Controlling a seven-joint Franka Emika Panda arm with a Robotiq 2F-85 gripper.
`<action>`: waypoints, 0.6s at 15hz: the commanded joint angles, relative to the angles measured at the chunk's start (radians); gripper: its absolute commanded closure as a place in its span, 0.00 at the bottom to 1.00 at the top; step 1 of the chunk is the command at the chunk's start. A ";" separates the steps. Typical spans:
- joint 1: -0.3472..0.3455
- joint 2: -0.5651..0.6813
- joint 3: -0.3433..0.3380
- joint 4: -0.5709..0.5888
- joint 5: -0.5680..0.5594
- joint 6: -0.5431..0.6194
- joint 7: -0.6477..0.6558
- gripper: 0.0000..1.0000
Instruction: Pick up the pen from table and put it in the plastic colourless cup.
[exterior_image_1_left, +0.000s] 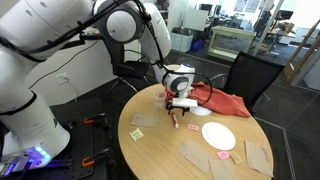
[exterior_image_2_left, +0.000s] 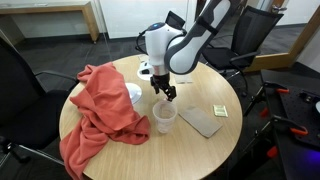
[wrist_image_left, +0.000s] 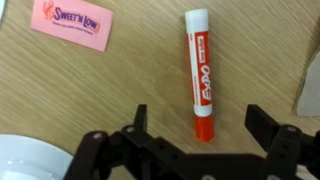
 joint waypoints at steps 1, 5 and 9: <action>-0.001 0.029 0.007 0.051 -0.018 -0.029 -0.004 0.00; -0.003 0.041 0.009 0.064 -0.015 -0.030 -0.003 0.34; -0.006 0.046 0.011 0.070 -0.011 -0.029 -0.003 0.64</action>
